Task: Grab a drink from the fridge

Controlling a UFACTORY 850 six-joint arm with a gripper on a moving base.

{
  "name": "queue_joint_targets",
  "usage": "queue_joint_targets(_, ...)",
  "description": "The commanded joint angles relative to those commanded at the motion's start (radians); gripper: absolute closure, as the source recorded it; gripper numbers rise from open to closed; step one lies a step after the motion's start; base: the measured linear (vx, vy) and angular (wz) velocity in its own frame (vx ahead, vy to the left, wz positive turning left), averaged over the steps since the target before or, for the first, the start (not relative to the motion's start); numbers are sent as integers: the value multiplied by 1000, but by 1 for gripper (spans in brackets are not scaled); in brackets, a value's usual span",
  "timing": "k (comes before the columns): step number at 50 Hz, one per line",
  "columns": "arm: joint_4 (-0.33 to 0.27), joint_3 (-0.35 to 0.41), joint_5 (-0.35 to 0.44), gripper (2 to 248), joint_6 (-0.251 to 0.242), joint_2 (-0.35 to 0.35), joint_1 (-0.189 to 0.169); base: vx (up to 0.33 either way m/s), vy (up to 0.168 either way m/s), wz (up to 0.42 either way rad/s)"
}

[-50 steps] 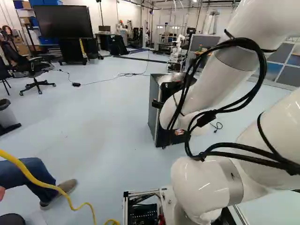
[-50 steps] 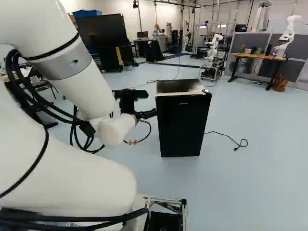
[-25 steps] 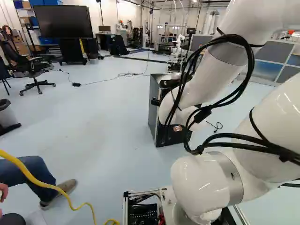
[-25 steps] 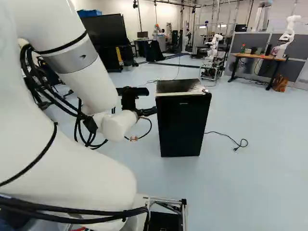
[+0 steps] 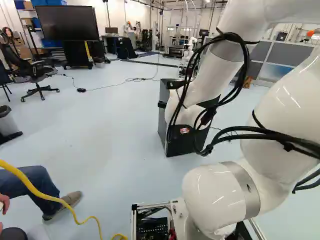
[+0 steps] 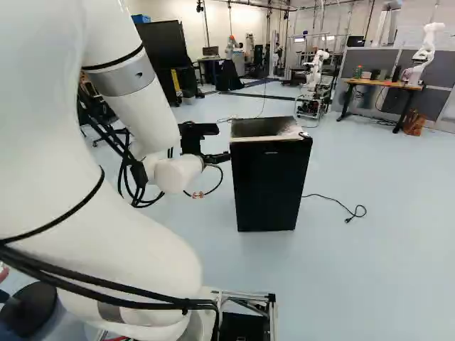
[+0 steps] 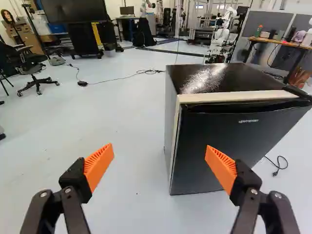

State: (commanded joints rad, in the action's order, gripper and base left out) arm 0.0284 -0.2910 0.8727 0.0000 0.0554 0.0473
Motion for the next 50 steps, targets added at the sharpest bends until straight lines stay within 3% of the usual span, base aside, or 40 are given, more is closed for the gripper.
queue_joint_targets(17,46,-79,0,3,0,-78,33,0,0,0)
queue_joint_targets(50,190,-173,2,3,0,-195,117,0,0,0)
